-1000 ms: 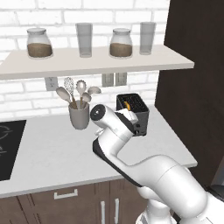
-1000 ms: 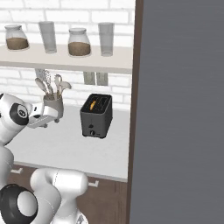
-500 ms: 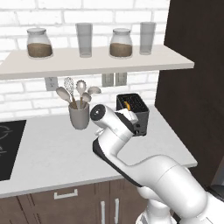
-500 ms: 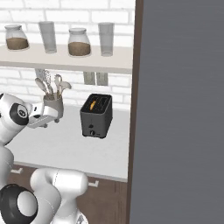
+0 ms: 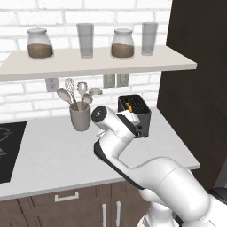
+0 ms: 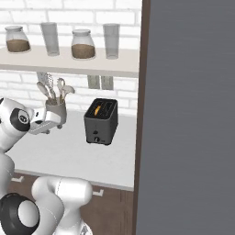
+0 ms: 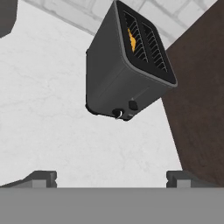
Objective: Start the toaster. Once the lever pops up, take the bread to the plate on the dining counter.
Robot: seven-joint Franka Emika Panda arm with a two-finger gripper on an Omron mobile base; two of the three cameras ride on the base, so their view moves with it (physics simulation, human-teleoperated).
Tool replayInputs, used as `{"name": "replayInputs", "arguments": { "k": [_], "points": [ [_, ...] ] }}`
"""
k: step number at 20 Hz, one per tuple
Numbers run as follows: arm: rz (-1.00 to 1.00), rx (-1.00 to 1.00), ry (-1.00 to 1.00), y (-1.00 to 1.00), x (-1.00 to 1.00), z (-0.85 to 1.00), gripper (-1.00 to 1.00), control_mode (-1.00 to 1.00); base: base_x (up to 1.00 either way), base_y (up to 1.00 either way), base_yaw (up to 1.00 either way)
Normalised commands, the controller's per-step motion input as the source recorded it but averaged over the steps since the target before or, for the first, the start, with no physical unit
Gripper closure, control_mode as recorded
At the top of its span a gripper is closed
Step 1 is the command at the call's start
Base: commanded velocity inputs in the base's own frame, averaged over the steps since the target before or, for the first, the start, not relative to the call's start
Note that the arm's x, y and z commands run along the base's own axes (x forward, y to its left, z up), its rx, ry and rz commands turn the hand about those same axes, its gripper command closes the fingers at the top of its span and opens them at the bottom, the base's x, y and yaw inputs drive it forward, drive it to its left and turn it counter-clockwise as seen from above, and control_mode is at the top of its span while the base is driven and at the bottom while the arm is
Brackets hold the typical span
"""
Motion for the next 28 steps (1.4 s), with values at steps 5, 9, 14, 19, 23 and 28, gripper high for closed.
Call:
{"name": "replayInputs", "arguments": {
  "k": [5, 9, 14, 19, 23, 28],
  "points": [
    [0.0, 0.0, 0.0, 0.0, 0.0, 0.0, -1.0, -1.0, 0.0, 0.0, 0.0],
    [0.0, 0.0, 0.0, 0.0, 0.0, 0.0, -1.0, -1.0, 0.0, 0.0, 0.0],
    [0.0, 0.0, 0.0, 0.0, 0.0, 0.0, -1.0, -1.0, 0.0, 0.0, 0.0],
    [0.0, 0.0, 0.0, 0.0, 0.0, 0.0, -1.0, -1.0, 0.0, 0.0, 0.0],
    [0.0, 0.0, 0.0, 0.0, 0.0, 0.0, -1.0, -1.0, 0.0, 0.0, 0.0],
    [0.0, 0.0, 0.0, 0.0, 0.0, 0.0, -1.0, -1.0, 0.0, 0.0, 0.0]
  ]
}}
